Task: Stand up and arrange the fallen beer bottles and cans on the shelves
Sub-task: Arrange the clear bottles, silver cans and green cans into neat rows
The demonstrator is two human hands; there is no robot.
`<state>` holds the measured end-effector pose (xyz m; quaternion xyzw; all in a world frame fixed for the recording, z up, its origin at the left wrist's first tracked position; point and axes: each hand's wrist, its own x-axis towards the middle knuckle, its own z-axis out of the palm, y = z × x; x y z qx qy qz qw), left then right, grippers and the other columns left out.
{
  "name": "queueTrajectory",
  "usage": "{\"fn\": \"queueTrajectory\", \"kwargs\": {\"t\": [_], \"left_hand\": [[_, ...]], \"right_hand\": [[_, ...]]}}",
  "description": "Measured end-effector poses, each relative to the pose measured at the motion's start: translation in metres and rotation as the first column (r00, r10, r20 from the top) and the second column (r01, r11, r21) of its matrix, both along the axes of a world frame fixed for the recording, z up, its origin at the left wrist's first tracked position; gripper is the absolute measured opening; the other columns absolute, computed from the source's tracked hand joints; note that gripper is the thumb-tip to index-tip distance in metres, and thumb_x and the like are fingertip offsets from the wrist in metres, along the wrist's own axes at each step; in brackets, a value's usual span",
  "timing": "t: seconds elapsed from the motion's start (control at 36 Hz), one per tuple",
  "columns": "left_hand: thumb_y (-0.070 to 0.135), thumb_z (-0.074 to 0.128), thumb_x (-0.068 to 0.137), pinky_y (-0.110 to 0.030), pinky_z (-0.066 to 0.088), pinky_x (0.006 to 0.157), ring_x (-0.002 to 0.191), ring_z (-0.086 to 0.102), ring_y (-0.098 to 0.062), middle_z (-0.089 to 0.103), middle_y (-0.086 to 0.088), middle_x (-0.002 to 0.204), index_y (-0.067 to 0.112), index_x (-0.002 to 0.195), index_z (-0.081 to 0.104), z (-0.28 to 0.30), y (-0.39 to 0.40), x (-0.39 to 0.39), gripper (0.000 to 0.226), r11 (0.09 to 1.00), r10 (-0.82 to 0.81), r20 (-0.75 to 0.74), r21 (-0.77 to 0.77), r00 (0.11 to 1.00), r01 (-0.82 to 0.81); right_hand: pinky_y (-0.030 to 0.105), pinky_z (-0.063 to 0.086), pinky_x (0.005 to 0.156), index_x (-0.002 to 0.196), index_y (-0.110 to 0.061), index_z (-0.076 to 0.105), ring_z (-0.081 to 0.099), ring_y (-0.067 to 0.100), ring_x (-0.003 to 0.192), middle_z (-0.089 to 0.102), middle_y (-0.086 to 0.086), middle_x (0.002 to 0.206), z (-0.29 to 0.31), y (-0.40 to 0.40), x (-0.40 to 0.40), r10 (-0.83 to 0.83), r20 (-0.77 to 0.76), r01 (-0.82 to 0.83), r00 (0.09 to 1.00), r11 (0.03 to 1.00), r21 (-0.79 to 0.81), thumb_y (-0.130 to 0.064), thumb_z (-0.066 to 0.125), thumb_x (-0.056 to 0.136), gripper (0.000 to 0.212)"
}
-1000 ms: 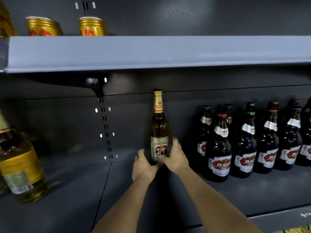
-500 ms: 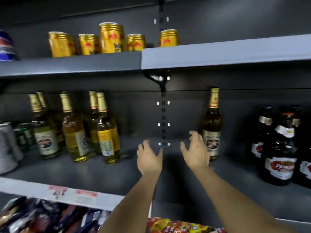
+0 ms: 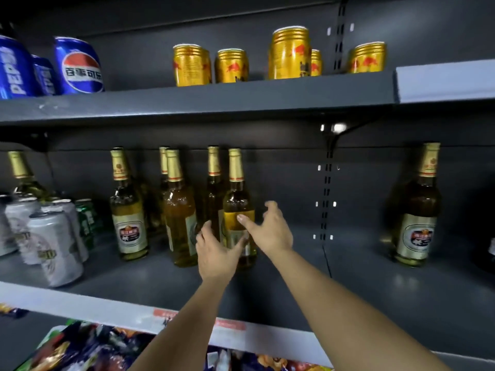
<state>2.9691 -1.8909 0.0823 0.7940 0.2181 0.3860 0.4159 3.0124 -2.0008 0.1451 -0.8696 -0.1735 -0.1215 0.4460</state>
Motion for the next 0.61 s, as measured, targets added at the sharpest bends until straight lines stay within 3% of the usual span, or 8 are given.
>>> {"fn": "queueTrajectory", "kwargs": {"t": [0.06,0.14,0.22,0.33,0.44,0.5,0.61], "left_hand": [[0.043,0.081,0.072,-0.046,0.039,0.109,0.137,0.038,-0.024,0.034,-0.006,0.15,0.02,0.152,0.017,-0.006,0.013,0.002,0.105,0.972,-0.199,-0.077,-0.144,0.977,0.187],[0.044,0.088,0.056,-0.047,0.039,0.111,0.134,0.043,-0.022,0.04,-0.001,0.148,0.03,0.153,0.012,-0.013,0.021,0.008,0.124,0.855,-0.445,-0.082,-0.333,0.892,0.396],[0.047,0.087,0.043,-0.05,0.045,0.104,0.127,0.051,-0.023,0.049,-0.001,0.143,0.045,0.149,0.011,-0.033,0.028,0.029,0.131,0.757,-0.558,-0.044,-0.436,0.829,0.486],[0.015,0.079,0.075,-0.04,0.043,0.106,0.129,0.049,-0.021,0.047,0.001,0.144,0.026,0.152,0.022,-0.024,0.023,0.027,0.097,0.877,-0.445,-0.132,-0.261,0.886,0.402],[0.031,0.072,0.084,-0.044,0.04,0.108,0.132,0.041,-0.029,0.038,-0.008,0.144,0.029,0.154,0.012,-0.017,0.015,0.021,0.093,0.94,-0.329,-0.224,-0.168,0.917,0.296],[0.033,0.068,0.087,-0.044,0.038,0.105,0.134,0.035,-0.031,0.032,-0.012,0.146,0.025,0.153,0.015,-0.015,0.01,0.017,0.085,0.962,-0.272,-0.278,-0.109,0.921,0.251],[0.029,0.072,0.082,-0.043,0.044,0.101,0.126,0.042,-0.027,0.039,-0.006,0.134,0.022,0.143,0.028,-0.018,0.013,0.02,0.076,0.943,-0.323,-0.195,-0.144,0.926,0.299]], "right_hand": [[0.04,0.048,0.089,0.143,-0.019,0.03,0.05,0.023,0.125,0.048,0.001,0.138,0.006,0.017,-0.004,-0.037,-0.005,0.038,0.999,0.999,0.013,-0.065,0.069,0.074,0.092],[0.042,0.048,0.09,0.141,-0.017,0.029,0.049,0.025,0.124,0.048,0.003,0.136,0.01,0.035,-0.008,-0.105,-0.008,0.105,0.994,0.994,-0.012,-0.067,0.073,0.067,0.1],[0.044,0.046,0.094,0.137,-0.015,0.032,0.05,0.026,0.122,0.053,0.004,0.132,0.009,0.044,-0.01,-0.203,0.026,0.204,0.979,0.978,-0.044,-0.066,0.076,0.064,0.098],[0.044,0.045,0.096,0.136,-0.016,0.031,0.051,0.025,0.122,0.053,0.004,0.133,0.008,0.049,-0.011,-0.247,0.025,0.248,0.969,0.967,-0.058,-0.062,0.077,0.066,0.095],[0.045,0.046,0.095,0.135,-0.016,0.03,0.05,0.025,0.122,0.051,0.003,0.133,0.007,0.057,-0.012,-0.255,0.001,0.255,0.967,0.966,-0.041,-0.061,0.078,0.066,0.095],[0.044,0.046,0.095,0.134,-0.016,0.03,0.049,0.025,0.121,0.05,0.002,0.134,0.005,0.062,-0.013,-0.259,0.0,0.259,0.966,0.965,-0.05,-0.06,0.078,0.066,0.094],[0.041,0.049,0.088,0.134,-0.016,0.03,0.049,0.024,0.12,0.05,0.001,0.133,0.004,0.065,-0.011,-0.279,-0.001,0.279,0.96,0.96,-0.029,-0.054,0.079,0.07,0.09]]}}
